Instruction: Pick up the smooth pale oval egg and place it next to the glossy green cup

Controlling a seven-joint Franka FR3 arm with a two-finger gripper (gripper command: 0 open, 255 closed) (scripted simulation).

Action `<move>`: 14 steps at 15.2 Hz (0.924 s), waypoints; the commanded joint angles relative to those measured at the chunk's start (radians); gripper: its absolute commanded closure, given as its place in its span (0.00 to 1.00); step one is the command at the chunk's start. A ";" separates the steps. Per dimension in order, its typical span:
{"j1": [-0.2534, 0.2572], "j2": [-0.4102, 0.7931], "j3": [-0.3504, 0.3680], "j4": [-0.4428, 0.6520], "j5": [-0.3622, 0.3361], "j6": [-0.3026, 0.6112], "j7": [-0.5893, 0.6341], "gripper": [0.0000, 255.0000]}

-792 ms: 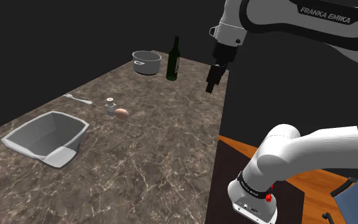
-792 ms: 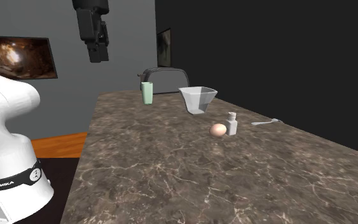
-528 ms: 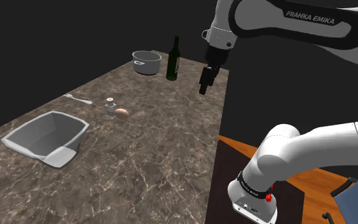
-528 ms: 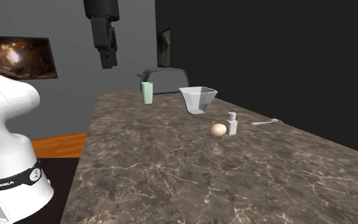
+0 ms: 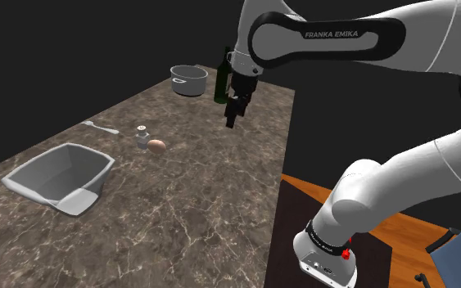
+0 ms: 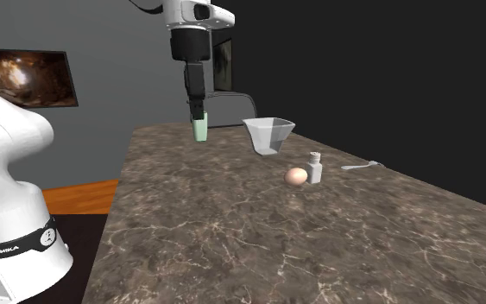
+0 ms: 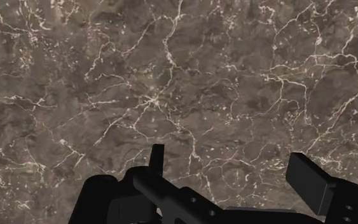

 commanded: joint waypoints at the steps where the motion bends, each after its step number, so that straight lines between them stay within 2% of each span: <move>1: 0.005 0.077 0.017 0.027 -0.003 0.054 0.007 0.00; 8: 0.016 0.333 0.061 0.151 -0.041 0.193 0.028 0.00; 14: 0.033 0.560 0.088 0.307 -0.099 0.266 0.058 0.00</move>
